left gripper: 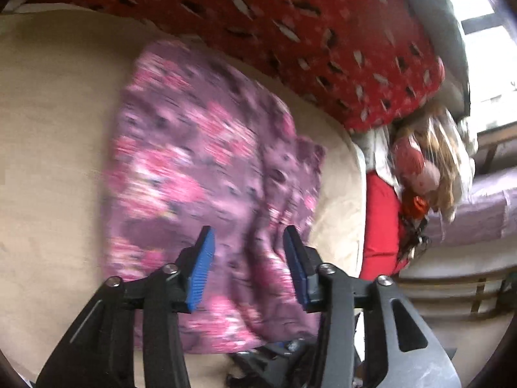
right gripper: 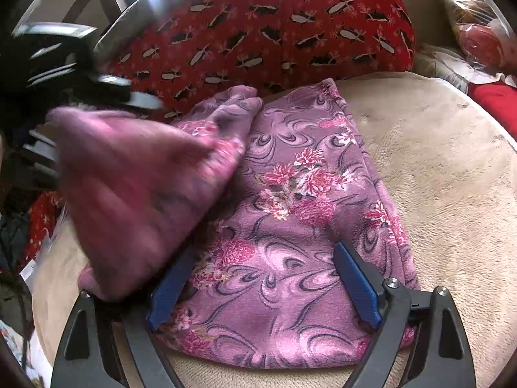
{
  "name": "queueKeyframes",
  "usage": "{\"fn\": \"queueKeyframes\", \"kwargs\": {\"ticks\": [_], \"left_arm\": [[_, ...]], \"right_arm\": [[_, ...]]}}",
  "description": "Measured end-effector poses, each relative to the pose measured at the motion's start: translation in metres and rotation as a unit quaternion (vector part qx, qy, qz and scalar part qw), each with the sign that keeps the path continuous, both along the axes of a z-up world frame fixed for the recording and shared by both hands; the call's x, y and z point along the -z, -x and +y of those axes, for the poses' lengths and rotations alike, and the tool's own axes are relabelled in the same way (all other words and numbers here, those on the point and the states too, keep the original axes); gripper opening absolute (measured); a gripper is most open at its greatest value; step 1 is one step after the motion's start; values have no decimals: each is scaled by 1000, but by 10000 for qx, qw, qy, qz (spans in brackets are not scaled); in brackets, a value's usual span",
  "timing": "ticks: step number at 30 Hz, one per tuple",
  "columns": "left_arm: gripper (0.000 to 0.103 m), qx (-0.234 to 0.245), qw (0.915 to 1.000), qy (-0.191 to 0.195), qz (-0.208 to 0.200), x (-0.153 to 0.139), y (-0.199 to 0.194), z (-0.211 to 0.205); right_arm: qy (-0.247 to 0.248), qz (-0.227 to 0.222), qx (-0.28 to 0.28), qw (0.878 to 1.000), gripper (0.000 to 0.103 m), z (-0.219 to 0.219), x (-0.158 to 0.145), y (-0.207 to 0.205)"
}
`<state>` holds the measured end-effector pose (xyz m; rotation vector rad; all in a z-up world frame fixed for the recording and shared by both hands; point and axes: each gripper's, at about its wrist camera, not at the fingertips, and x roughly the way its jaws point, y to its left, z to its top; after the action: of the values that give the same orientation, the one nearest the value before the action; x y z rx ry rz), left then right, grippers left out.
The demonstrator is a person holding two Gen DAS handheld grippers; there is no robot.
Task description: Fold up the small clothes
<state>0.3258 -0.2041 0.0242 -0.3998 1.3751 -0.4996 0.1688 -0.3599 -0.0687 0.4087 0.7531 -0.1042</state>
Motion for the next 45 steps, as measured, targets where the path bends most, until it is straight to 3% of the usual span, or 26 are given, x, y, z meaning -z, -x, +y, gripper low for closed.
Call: {"fn": "queueKeyframes", "kwargs": {"ticks": [5, 8, 12, 15, 20, 22, 23, 24, 27, 31, 33, 35, 37, 41, 44, 45], "left_arm": [[49, -564, 9977, -378, -13, 17, -9, 58], [49, -799, 9961, -303, 233, 42, -13, 81], [50, -823, 9957, -13, 435, 67, -11, 84], [56, -799, 9959, 123, 403, 70, -10, 81], [56, -779, 9958, 203, 441, 69, -10, 78], [55, -737, 9963, 156, 413, 66, -10, 74], [55, -679, 9968, 165, 380, 61, -9, 71], [55, -625, 9974, 180, 319, 56, -8, 69], [56, -435, 9989, 128, -94, 35, -1, 62], [69, -258, 9982, -225, -485, 32, 8, 44], [71, -149, 9984, -451, -310, 50, 9, 33], [73, 42, 9977, -676, -41, 72, 11, 15], [73, 80, 9961, -849, -219, 69, 15, 10], [72, 17, 9975, -598, -378, 49, 11, 15], [72, -80, 9973, -501, -535, 31, -1, 12], [72, -82, 9973, -483, -543, 27, -7, 7]], "right_arm": [[-280, 143, -161, 9994, 87, -15, -9, 11], [-353, 124, -31, 9993, 87, -36, -20, 28], [-950, -285, 831, 9916, 90, -85, -41, 45], [-1706, -368, 466, 9836, 90, -96, -44, 11], [-1731, 312, -343, 9838, 87, -58, -21, -73], [-1361, 560, -533, 9877, 58, -41, -15, -88], [-1190, 550, -710, 9888, 25, -34, -17, -91], [-1066, 545, -856, 9891, 10, -30, -20, -91], [-1217, 9, -1037, 9871, 8, -42, -43, -71], [-1284, -363, -555, 9895, 8, -77, -51, -32], [-1439, -160, -136, 9894, 8, -99, -30, -20], [-1540, 469, 54, 9869, 9, -112, 7, -21], [-1737, 428, 63, 9838, 11, -117, 15, -17], [-1781, 20, 210, 9838, 20, -125, -12, -16], [-1650, -10, 296, 9858, 53, -128, -25, -36], [-1556, 49, 328, 9873, 53, -130, -26, -42]]}}
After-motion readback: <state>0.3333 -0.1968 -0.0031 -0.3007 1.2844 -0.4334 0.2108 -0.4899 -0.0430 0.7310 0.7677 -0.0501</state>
